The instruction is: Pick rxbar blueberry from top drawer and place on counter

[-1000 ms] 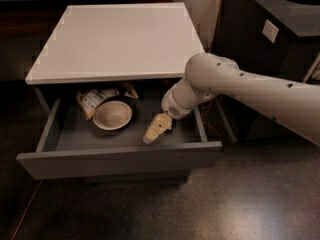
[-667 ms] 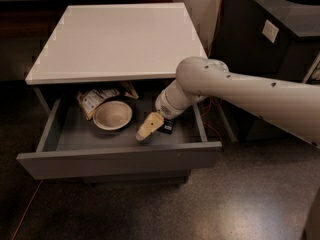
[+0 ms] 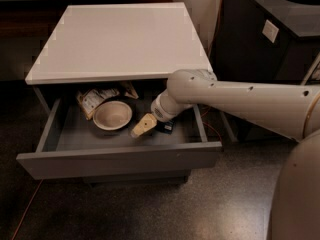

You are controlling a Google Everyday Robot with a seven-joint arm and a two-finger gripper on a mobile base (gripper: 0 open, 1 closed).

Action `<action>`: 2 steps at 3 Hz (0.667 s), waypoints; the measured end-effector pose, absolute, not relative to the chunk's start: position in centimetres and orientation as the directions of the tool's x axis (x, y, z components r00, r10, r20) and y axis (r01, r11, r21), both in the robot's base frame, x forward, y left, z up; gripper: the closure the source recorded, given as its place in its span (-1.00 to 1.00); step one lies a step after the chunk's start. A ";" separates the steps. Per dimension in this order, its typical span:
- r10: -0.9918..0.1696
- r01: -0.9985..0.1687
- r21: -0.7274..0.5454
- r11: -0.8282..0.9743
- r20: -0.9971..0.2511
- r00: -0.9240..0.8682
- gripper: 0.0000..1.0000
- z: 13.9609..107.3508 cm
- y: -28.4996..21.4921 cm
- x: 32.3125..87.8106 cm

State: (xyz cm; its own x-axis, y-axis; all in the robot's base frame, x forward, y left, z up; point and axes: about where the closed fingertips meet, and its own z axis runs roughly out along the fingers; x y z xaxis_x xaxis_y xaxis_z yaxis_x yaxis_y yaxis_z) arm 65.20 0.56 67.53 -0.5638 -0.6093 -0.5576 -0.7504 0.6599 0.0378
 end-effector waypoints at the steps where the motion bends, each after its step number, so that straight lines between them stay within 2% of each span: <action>1: -0.586 -0.699 0.007 0.716 -0.538 -0.606 -1.00 65.0 -0.2 66.2; 2: -0.559 -0.653 -0.005 0.757 -0.523 -0.644 -1.00 62.7 -1.8 67.5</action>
Offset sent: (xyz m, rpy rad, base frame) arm 0.0317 -0.0373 -0.0626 -0.0851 -0.0068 -0.1875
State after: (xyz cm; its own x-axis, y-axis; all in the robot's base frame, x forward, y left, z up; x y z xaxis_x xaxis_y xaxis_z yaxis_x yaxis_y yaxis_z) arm 67.45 -1.79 62.67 -0.6435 -0.5590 -0.5229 -0.6532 0.7571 -0.0055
